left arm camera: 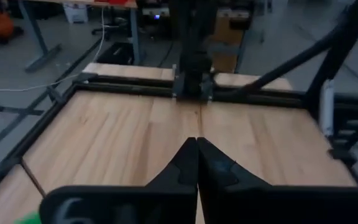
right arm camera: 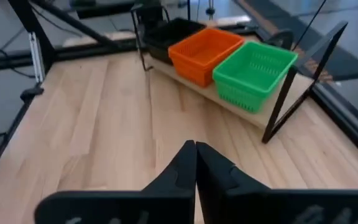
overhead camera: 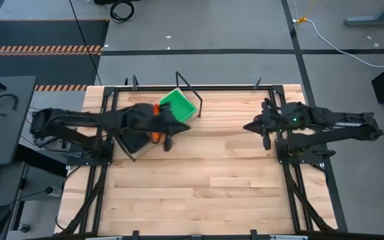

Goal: Stack baskets on shelf by color
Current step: Return to Home Position

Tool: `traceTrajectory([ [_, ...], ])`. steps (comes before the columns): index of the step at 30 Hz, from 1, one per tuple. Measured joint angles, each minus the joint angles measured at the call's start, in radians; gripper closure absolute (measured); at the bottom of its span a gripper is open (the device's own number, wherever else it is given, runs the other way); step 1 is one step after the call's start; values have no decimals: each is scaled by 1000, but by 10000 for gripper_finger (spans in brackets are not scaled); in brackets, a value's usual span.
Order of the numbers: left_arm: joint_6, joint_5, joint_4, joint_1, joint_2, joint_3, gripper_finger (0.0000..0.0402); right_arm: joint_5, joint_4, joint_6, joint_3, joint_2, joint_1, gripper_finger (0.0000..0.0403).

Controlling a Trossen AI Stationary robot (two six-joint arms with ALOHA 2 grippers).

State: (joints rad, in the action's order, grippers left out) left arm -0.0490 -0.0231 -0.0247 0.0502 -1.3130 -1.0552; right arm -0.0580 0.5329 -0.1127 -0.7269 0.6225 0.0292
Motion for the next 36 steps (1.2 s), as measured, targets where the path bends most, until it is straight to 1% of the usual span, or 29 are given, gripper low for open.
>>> traceTrajectory([
  [3,-51,1,142,-5,126,184,401,26,-34,9,49,-64,-1,394],
  [6,-97,-2,300,-18,269,374,401,66,-115,11,114,-133,-1,392],
  [8,-98,-2,386,-30,373,481,401,89,-179,12,172,-184,-1,391],
  [9,-99,-10,410,-38,421,527,401,96,-211,12,202,-213,-1,391],
  [13,-94,-117,425,-75,585,665,401,102,-303,23,323,-317,-1,391],
  [16,-93,-130,425,-106,681,743,401,107,-374,27,396,-381,-1,391],
  [20,-47,-153,421,-138,796,826,401,107,-437,34,488,-449,-1,391],
  [23,-7,-164,418,-135,901,853,401,103,-497,21,558,-489,-1,391],
  [25,14,-151,395,-135,966,862,400,103,-527,6,598,-513,-1,391],
  [30,32,-137,207,-132,1118,868,400,93,-581,-19,669,-553,-1,391],
  [34,-20,-114,35,-132,1216,868,400,75,-604,-19,716,-576,-1,391],
  [36,-42,-99,-12,-132,1255,869,400,74,-591,-15,720,-580,0,391],
])
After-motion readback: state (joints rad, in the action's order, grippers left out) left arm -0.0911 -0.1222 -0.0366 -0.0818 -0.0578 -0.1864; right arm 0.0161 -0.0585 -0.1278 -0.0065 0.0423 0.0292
